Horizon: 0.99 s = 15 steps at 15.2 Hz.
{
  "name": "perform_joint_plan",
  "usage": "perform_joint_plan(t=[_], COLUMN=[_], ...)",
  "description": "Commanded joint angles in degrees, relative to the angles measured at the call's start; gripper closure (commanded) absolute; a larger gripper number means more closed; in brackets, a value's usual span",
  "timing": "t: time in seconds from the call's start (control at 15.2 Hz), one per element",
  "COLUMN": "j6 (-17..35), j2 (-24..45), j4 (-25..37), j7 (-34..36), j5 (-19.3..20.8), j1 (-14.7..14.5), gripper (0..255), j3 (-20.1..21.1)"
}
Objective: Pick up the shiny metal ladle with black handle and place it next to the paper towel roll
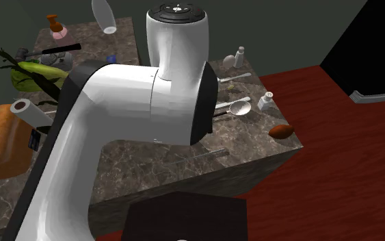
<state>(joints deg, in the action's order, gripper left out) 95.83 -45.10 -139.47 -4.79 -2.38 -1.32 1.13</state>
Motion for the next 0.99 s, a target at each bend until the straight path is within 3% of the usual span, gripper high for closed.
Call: perform_joint_plan(t=[0.0,0.46,0.92], j6=[0.0,16.3,31.3], j2=[0.0,10.5,22.9], j4=[0.0,-2.0,-0.7], j7=[0.0,17.2,34.1], j5=[0.0,-3.4,-4.2], j1=[0.0,5.6,11.5], gripper=[0,0,0], j3=[0.0,3.9,6.7])
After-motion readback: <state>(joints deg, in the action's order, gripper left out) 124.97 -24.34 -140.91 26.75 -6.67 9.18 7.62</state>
